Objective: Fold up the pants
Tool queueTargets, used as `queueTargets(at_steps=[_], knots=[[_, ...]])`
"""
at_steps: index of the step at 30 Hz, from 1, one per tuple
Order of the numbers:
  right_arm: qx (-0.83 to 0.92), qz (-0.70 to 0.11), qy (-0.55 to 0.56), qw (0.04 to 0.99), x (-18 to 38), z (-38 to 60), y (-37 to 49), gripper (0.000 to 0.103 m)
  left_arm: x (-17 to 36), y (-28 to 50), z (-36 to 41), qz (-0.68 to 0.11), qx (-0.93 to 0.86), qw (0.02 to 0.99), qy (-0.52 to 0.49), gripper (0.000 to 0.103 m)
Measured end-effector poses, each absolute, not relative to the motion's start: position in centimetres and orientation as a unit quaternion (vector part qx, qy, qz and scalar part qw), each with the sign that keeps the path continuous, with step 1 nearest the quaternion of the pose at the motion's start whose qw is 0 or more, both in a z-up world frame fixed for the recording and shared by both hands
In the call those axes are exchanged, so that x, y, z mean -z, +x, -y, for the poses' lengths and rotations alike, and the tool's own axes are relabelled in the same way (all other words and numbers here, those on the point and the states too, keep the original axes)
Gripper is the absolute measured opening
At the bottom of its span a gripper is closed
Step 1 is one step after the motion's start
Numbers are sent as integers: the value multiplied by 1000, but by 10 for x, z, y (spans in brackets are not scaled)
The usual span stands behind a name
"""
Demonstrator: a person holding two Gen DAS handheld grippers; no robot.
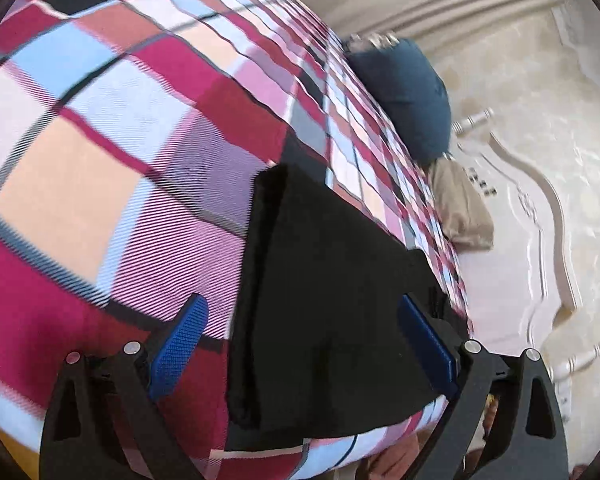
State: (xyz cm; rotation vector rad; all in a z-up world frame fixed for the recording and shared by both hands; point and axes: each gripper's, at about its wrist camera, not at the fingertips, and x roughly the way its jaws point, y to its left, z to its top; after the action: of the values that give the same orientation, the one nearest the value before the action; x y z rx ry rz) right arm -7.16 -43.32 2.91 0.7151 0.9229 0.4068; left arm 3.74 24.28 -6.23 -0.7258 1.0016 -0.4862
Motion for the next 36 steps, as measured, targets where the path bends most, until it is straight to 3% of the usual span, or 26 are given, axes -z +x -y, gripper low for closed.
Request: queueTargets(at_steps=[8, 9, 10, 11, 12, 13, 21, 26, 36], knots=[[-211, -416, 350, 812, -39, 407, -67, 66, 69, 58, -215, -490, 308, 734, -356, 90], [-216, -415, 353, 810, -39, 404, -68, 66, 70, 61, -213, -492, 313, 729, -360, 72], [-217, -416, 353, 810, -40, 402, -68, 66, 76, 65, -208, -503, 315, 717, -366, 48], [-213, -417, 351, 811, -41, 399, -67, 66, 82, 67, -207, -513, 309, 711, -369, 41], [-211, -417, 350, 811, -41, 397, -67, 66, 89, 69, -206, -522, 300, 707, -369, 27], [-214, -418, 352, 810, -41, 395, -66, 66, 94, 71, -207, -525, 297, 701, -379, 23], [-201, -404, 365, 814, -40, 391, -67, 66, 104, 75, -215, -546, 302, 650, -434, 22], [-195, -395, 367, 820, -42, 387, -70, 66, 84, 75, -203, -563, 262, 678, -393, 18], [-194, -383, 348, 833, -51, 380, -85, 66, -51, 66, -112, -487, 319, 756, -299, 16]])
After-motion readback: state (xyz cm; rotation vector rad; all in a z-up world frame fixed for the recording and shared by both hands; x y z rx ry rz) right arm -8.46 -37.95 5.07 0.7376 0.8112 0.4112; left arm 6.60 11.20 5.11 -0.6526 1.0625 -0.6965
